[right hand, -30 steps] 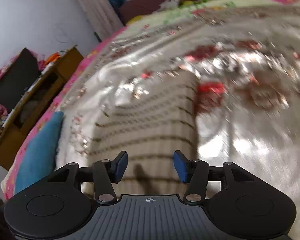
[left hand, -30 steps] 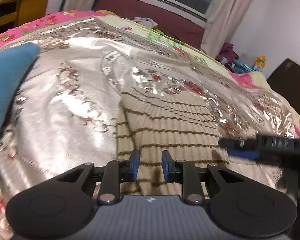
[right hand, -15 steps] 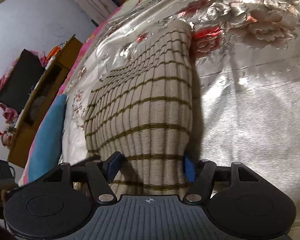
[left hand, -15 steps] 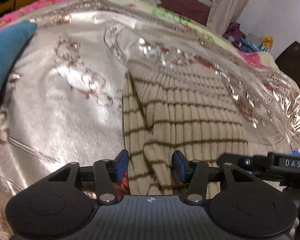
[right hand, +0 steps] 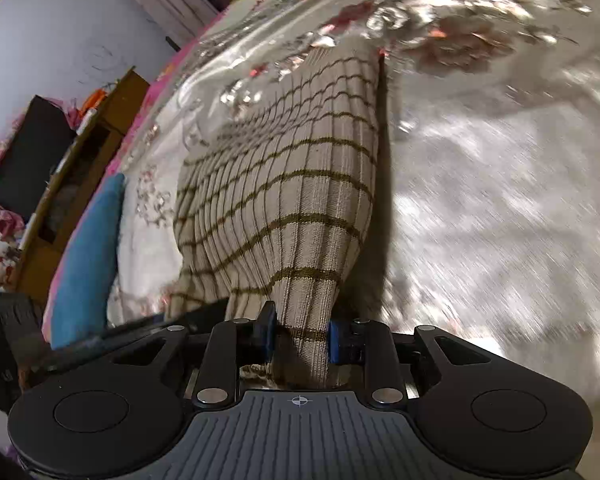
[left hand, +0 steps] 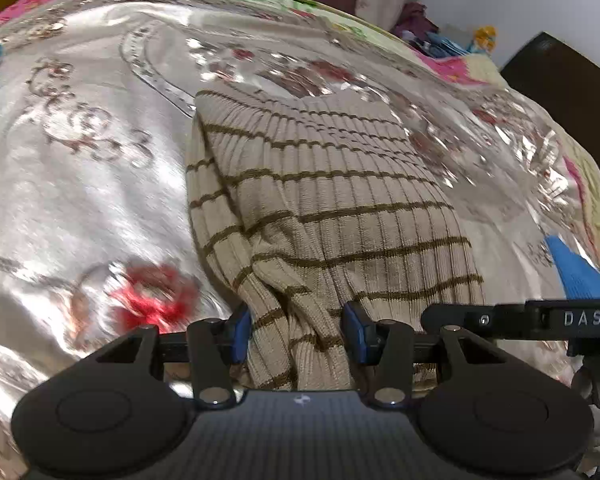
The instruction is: Fold small clothes
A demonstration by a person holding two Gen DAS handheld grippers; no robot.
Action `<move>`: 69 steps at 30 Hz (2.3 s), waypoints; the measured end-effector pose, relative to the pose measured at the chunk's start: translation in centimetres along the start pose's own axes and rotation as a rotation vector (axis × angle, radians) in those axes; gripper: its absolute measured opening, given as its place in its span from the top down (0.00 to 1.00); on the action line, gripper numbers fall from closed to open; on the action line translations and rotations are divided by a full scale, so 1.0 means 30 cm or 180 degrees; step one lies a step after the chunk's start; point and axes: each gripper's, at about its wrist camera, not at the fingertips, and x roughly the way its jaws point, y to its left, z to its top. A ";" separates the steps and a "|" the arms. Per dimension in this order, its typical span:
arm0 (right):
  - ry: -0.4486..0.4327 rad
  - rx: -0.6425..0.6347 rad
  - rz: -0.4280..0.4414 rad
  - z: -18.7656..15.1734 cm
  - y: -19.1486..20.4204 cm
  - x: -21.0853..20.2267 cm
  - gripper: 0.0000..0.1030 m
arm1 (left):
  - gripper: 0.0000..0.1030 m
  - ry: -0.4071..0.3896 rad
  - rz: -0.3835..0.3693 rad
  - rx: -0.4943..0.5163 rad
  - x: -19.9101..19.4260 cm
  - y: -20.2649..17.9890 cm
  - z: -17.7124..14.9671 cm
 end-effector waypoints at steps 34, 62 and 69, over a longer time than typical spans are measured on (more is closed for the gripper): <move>-0.0605 -0.0843 -0.0485 0.185 0.132 -0.023 0.67 | 0.45 -0.0402 0.0634 0.0463 -0.033 0.005 0.203; -0.0430 -0.0740 -0.0533 -0.127 0.122 -0.105 0.65 | 0.45 -0.0258 0.0962 0.0215 -0.206 0.008 -0.035; -0.0503 -0.0789 -0.0515 -0.149 0.144 -0.123 0.62 | 0.45 -0.0392 0.0967 0.0351 -0.127 -0.034 0.083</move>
